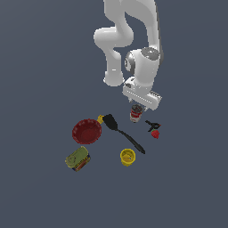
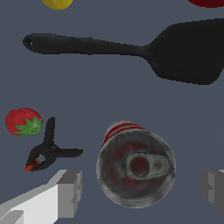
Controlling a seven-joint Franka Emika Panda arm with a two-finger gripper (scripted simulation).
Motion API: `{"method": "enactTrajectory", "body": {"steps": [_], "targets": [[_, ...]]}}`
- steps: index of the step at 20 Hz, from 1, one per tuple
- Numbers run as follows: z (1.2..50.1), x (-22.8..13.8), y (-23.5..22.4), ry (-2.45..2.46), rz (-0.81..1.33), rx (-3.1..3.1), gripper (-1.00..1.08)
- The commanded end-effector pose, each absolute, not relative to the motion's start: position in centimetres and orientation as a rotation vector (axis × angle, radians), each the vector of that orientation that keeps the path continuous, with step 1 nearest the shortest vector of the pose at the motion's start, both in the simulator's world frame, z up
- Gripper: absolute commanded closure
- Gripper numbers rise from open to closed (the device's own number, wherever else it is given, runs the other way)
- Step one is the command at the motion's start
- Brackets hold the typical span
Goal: Pick up a designated object from a clutter of objects.
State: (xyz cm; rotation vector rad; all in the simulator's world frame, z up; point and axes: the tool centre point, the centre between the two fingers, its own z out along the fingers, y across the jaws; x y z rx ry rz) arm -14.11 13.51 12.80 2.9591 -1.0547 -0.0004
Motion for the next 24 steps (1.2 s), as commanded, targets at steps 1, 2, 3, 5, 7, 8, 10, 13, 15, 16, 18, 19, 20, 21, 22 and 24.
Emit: {"method": "enactTrajectory", "body": {"steps": [1,2,3,5,7,8,10,13,15,16,18,19,20,21,22,24], "targets": [[12.8,-14.1,13.5,-1.055,0.000,2.959,-0.92],[12.8,-14.1,13.5,-1.055,0.000,2.959,-0.92],[12.7,-14.1,13.5,-1.055,0.000,2.959,-0.92],[12.4,-14.2,13.5,-1.055,-0.001,2.960,-0.92],[12.0,-14.2,13.5,-1.055,-0.001,2.960,-0.92],[11.7,-14.2,13.5,-1.055,-0.001,2.960,-0.92],[10.9,-14.2,13.5,-1.056,-0.001,2.960,-0.92],[9.6,-14.3,13.6,-1.057,-0.002,2.960,-0.92],[8.9,-14.3,13.6,-1.058,-0.002,2.960,-0.92],[8.6,-14.3,13.6,-1.058,-0.002,2.960,-0.92],[8.1,-14.3,13.5,-1.059,-0.001,2.959,-0.92],[7.9,-14.3,13.6,-1.059,-0.001,2.959,-0.92],[7.8,-14.3,13.6,-1.059,-0.001,2.959,-0.92],[7.8,-14.2,13.5,-1.059,-0.001,2.958,-0.92],[7.7,-14.2,13.5,-1.059,-0.001,2.958,-0.92],[7.7,-14.2,13.5,-1.059,0.000,2.958,1.08]]}}
